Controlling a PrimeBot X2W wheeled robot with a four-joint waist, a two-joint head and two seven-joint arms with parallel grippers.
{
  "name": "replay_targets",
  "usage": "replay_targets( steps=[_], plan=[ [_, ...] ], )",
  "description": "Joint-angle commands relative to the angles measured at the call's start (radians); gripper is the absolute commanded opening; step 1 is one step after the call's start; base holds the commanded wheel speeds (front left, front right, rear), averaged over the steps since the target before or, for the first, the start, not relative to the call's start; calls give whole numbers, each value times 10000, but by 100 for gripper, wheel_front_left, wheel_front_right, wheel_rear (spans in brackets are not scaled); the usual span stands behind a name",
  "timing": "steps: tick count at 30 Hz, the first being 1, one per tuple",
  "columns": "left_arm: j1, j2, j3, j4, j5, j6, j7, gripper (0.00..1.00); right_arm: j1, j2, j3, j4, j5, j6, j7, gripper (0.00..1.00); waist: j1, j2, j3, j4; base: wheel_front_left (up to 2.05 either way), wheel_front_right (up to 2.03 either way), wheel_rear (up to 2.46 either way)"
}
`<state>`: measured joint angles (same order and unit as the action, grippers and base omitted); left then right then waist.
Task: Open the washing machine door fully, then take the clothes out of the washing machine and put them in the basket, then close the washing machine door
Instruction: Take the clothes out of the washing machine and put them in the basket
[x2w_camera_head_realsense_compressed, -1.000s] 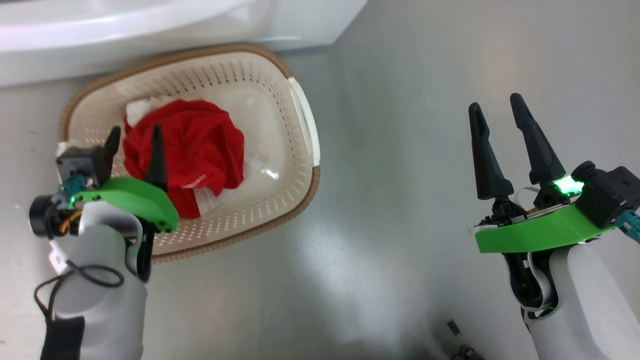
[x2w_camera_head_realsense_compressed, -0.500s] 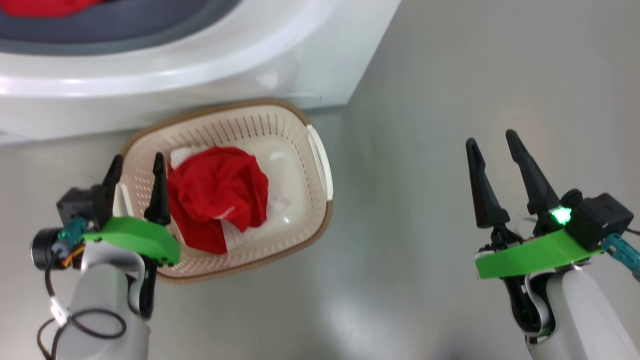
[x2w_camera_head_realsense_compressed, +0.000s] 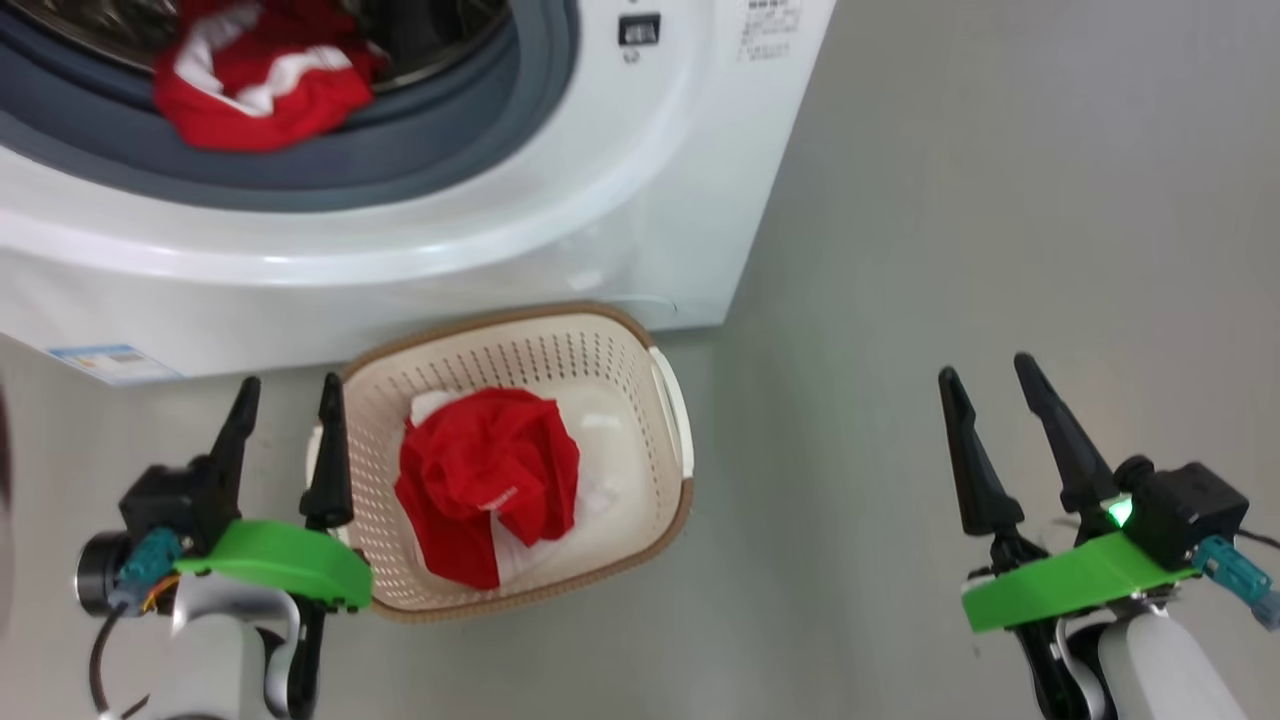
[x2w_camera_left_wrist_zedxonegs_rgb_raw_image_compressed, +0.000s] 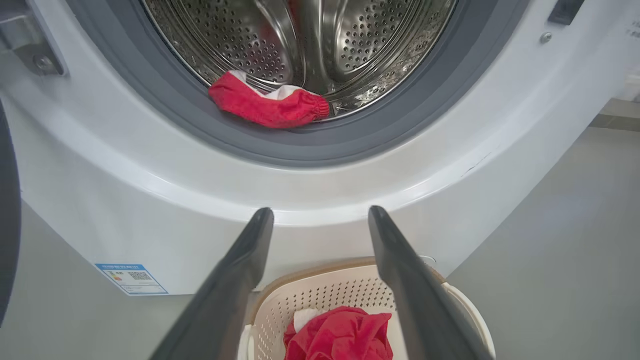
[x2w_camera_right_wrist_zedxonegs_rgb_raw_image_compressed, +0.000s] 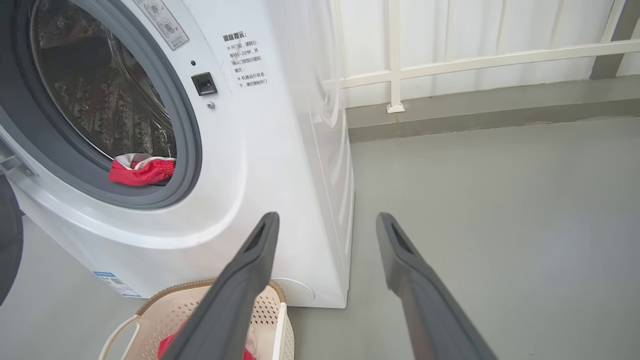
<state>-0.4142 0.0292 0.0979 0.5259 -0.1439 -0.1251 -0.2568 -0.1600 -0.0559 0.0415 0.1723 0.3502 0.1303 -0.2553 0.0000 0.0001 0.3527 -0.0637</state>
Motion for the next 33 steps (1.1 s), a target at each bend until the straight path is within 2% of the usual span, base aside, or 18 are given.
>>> replay_targets(
  steps=[1, 18, 26, 33],
  plan=[
    [307, 212, 217, -436, -57, -54, -49, 100, 205, -82, 157, -192, -96, 4, -65, 100, 0, -1, -570, 266, 0, 0, 0],
    [2411, 211, 230, -2816, -8, -38, -49, 100, 1347, -189, -56, -235, -84, 4, -65, 100, 0, -1, -1753, 508, 0, 0, 0],
    [3496, 210, 324, -3806, -310, 292, -49, 100, 1502, -178, -85, -287, -44, 4, -65, 100, 0, -1, -1748, 331, 0, 0, 0],
    [3777, 210, 234, -4155, -435, 473, -49, 100, 1527, -154, -120, -312, -51, 4, -65, 100, 0, -1, -1669, 314, 0, 0, 0]
  ],
)
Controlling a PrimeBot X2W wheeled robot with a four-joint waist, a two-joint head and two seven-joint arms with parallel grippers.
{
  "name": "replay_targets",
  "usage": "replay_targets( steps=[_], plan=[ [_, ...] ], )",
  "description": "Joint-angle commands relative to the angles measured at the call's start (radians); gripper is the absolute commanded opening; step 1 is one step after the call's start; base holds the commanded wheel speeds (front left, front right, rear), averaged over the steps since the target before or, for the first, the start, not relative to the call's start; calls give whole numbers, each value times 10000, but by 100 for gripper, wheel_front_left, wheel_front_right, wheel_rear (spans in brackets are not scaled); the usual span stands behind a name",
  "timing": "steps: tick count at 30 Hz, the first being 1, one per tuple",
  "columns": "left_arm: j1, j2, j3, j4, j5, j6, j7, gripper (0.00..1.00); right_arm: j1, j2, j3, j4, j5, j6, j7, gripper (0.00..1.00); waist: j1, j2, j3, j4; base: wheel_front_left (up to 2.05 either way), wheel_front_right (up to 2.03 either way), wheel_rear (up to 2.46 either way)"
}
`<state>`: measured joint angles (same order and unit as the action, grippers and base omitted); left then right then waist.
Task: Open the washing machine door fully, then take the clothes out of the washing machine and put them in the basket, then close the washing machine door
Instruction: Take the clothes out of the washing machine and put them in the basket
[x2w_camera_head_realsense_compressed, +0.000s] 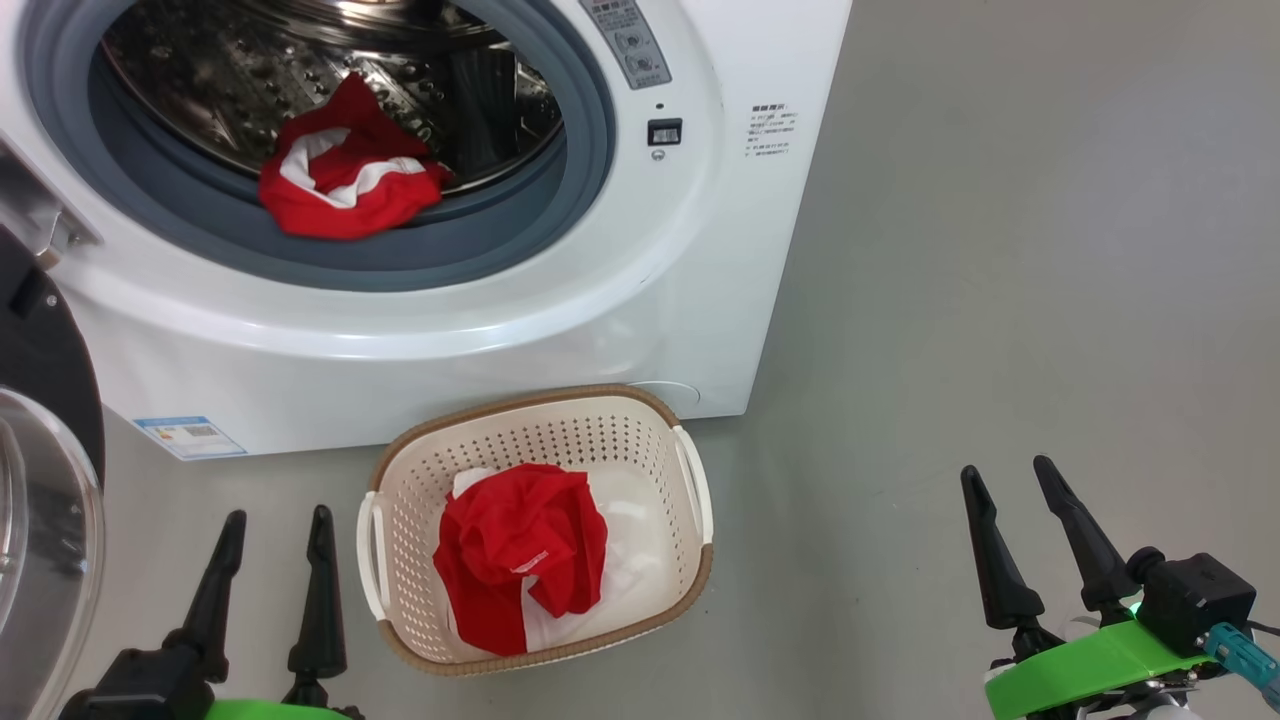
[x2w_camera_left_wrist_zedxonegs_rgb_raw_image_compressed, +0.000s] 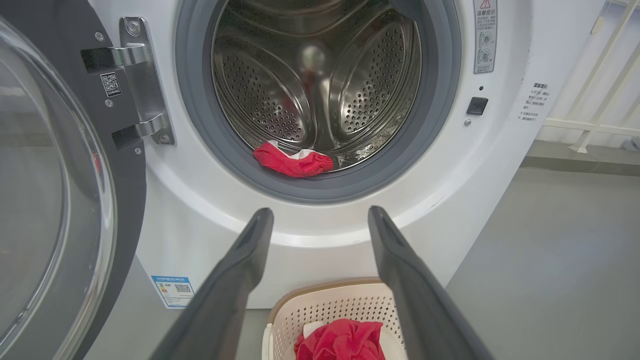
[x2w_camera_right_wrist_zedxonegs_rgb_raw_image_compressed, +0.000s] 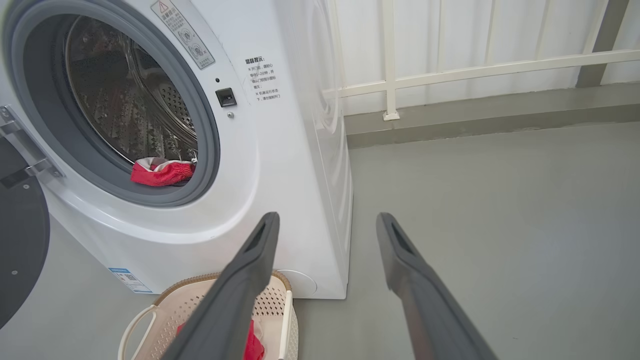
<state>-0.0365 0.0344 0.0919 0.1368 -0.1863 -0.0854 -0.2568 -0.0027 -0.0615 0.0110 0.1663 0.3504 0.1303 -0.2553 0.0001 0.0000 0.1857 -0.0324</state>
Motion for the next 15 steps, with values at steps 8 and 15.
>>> replay_targets(
  steps=[8, 15],
  plan=[
    [-117, 158, 154, -304, -20, 135, -49, 100, -133, -78, 179, -231, -66, 4, -65, 100, -1, 0, 85, -18, 0, 0, 0],
    [-257, 158, 45, -257, 85, 62, -49, 100, -250, -72, 225, -236, -65, 4, -65, 100, -1, 0, 292, -9, 0, 0, 0]
  ],
)
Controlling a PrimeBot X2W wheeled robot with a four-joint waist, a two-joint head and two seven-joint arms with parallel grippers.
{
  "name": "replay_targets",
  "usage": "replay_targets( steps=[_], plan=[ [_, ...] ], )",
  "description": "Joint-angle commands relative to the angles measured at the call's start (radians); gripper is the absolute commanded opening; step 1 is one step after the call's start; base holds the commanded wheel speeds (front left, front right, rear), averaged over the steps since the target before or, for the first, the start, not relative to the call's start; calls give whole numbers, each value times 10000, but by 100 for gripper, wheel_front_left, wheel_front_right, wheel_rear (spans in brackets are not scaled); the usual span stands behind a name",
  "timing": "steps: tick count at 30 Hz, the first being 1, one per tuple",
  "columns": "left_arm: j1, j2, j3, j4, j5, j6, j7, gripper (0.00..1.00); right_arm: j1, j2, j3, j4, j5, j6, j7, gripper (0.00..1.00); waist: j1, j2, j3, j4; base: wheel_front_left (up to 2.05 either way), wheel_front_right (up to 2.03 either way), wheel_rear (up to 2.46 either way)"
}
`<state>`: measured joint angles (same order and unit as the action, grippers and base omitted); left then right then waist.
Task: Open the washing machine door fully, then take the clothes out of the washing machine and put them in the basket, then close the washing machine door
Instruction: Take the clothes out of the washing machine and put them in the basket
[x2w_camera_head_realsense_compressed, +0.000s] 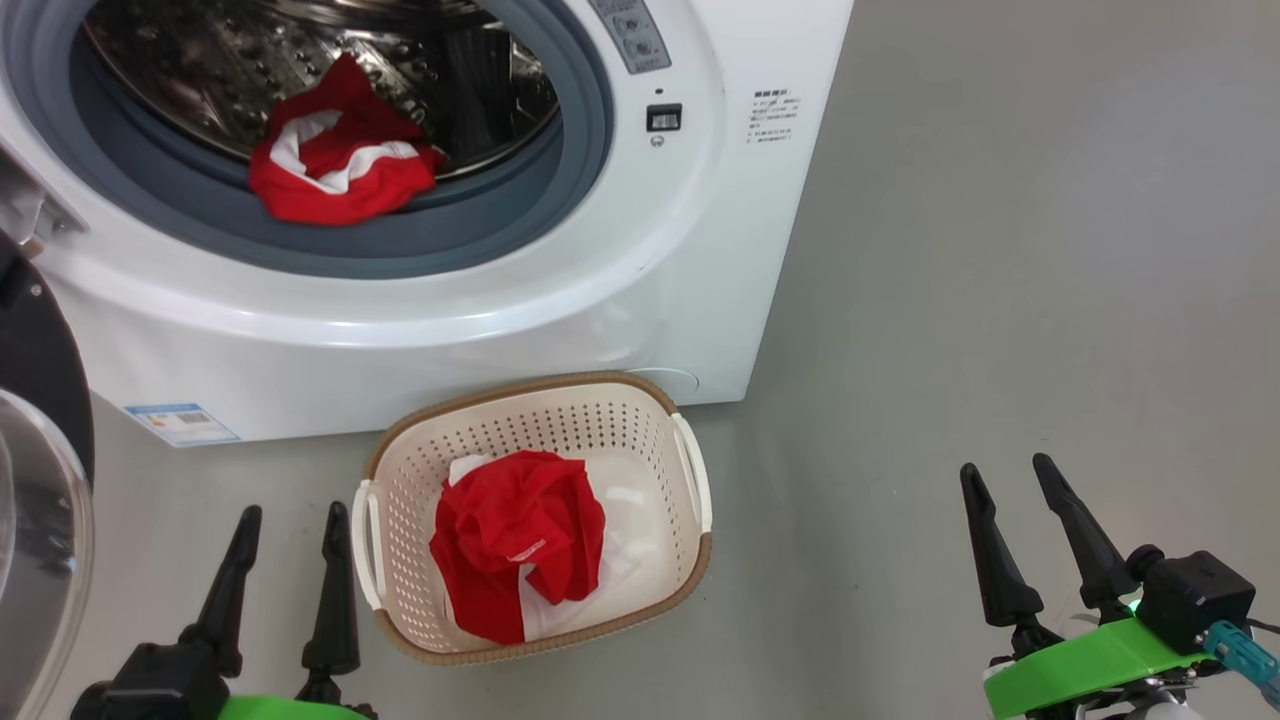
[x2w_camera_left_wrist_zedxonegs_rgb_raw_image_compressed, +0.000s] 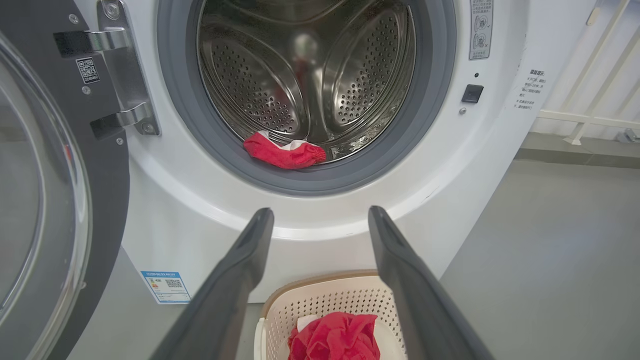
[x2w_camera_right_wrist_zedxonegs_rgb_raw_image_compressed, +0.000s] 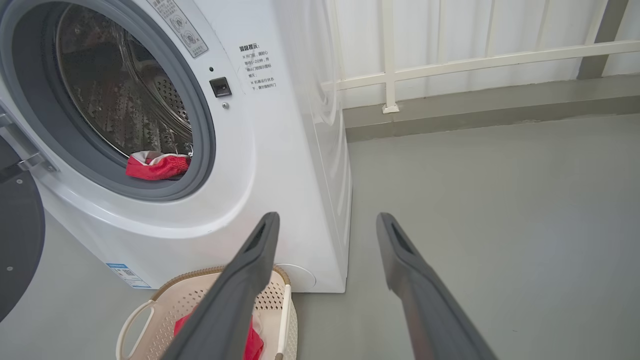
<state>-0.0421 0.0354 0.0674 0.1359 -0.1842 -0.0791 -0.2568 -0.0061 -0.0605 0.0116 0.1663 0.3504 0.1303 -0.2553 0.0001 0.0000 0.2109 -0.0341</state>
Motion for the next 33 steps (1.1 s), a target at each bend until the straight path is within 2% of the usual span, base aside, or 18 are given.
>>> replay_targets(
  steps=[1, 10, 16, 22, 29, 33],
  plan=[
    [-254, 149, 277, -249, 99, -13, -49, 100, -258, -76, 227, -247, -64, 4, -65, 100, -1, 0, 110, 10, 0, 0, 0],
    [-1538, 149, 30, 421, 805, -242, -49, 100, -607, -18, 360, -267, -42, 4, -65, 100, -1, 0, 761, 21, 0, 0, 0],
    [-3295, 207, -112, 1224, 1233, -309, -49, 100, -992, 12, 431, -317, -29, 4, -65, 100, -1, 0, 1491, -82, 0, 0, 0],
    [-5390, 543, -314, 2312, 1670, -315, -49, 100, -1486, 52, 500, -365, 23, 4, -65, 100, -1, 0, 2412, -321, 0, 0, 0],
    [-7506, 984, -495, 3694, 2064, -77, -49, 100, -1956, 88, 617, -413, 100, 4, -65, 100, -1, 0, 3285, -605, 0, 0, 0],
    [-8741, 1401, -777, 5075, 2519, 164, -49, 100, -2240, 98, 733, -422, 287, 4, -65, 100, -1, 0, 3685, -862, 0, 0, 0]
  ],
)
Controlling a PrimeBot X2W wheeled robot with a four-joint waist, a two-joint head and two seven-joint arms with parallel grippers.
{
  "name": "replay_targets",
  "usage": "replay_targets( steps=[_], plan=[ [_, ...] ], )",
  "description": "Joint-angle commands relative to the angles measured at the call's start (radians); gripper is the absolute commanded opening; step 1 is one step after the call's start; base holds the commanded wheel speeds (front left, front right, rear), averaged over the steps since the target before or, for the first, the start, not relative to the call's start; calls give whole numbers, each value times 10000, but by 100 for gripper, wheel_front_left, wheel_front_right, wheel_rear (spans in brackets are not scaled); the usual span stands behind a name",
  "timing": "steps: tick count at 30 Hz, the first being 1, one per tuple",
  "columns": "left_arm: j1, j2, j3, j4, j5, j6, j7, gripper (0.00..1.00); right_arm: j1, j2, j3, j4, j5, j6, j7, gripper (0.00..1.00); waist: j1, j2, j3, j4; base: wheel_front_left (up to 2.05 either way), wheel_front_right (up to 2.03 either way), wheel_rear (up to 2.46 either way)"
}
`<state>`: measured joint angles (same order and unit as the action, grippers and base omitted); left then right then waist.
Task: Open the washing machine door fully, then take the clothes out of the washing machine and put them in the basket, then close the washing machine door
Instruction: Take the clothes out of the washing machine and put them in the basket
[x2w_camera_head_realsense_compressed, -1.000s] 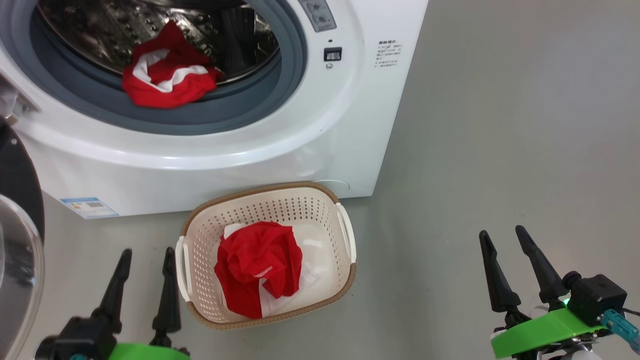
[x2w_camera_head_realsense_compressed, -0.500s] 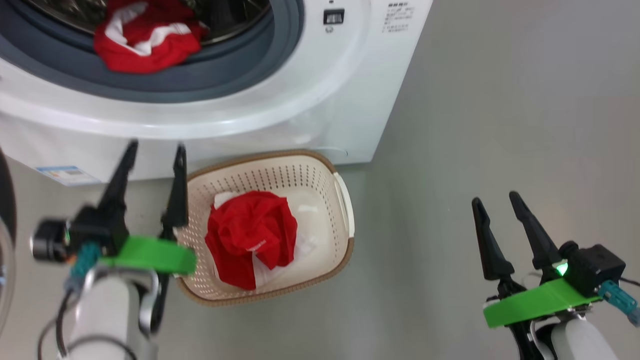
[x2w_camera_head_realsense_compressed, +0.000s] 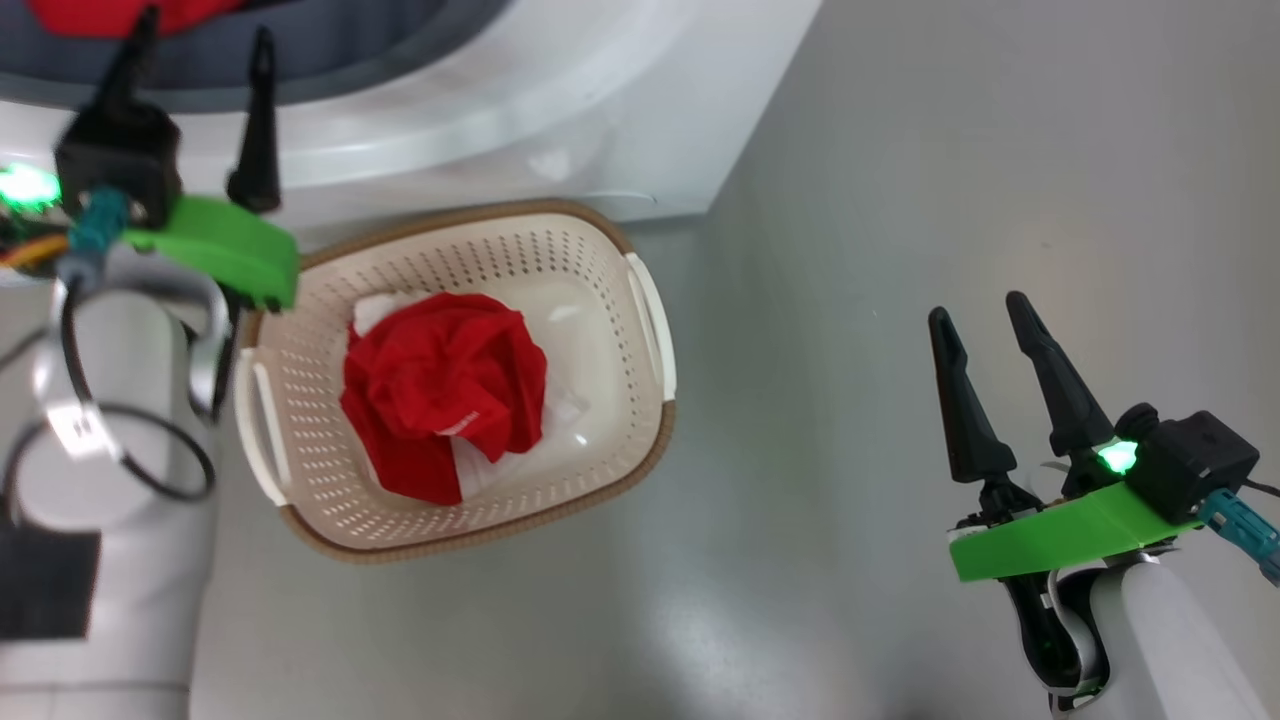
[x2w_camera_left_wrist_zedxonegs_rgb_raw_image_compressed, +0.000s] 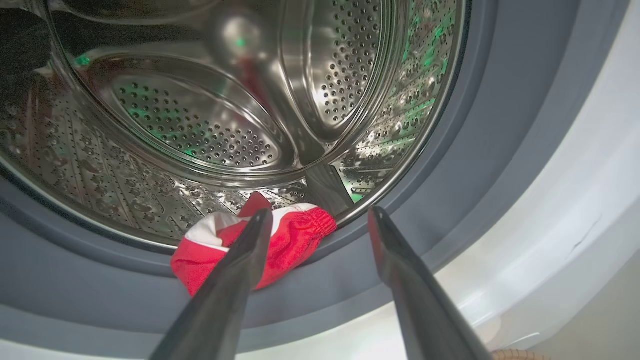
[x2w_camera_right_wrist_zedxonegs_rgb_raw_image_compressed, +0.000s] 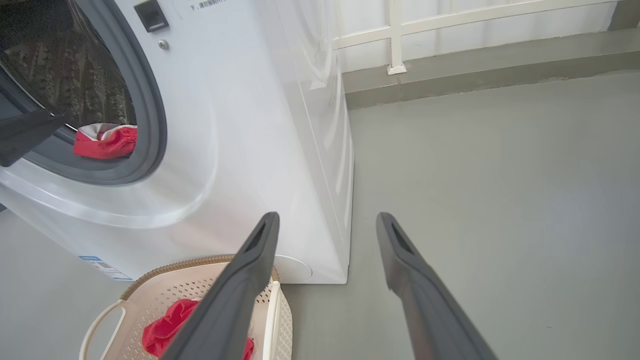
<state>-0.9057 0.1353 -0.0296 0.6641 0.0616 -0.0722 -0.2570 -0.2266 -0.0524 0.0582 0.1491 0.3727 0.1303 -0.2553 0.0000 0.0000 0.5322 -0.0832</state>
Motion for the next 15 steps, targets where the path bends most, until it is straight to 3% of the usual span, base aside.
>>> replay_targets(
  steps=[1, 15],
  plan=[
    [-403, 483, 140, 166, 132, 141, -47, 100, -85, 18, 297, -258, 121, 4, -65, 100, 0, 0, 550, -434, 0, 0, 0],
    [-3868, 1303, -214, 4107, 531, 1060, -47, 100, -546, 21, 659, -360, 578, 4, -65, 100, 0, 0, 1451, -1124, 0, 0, 0]
  ],
)
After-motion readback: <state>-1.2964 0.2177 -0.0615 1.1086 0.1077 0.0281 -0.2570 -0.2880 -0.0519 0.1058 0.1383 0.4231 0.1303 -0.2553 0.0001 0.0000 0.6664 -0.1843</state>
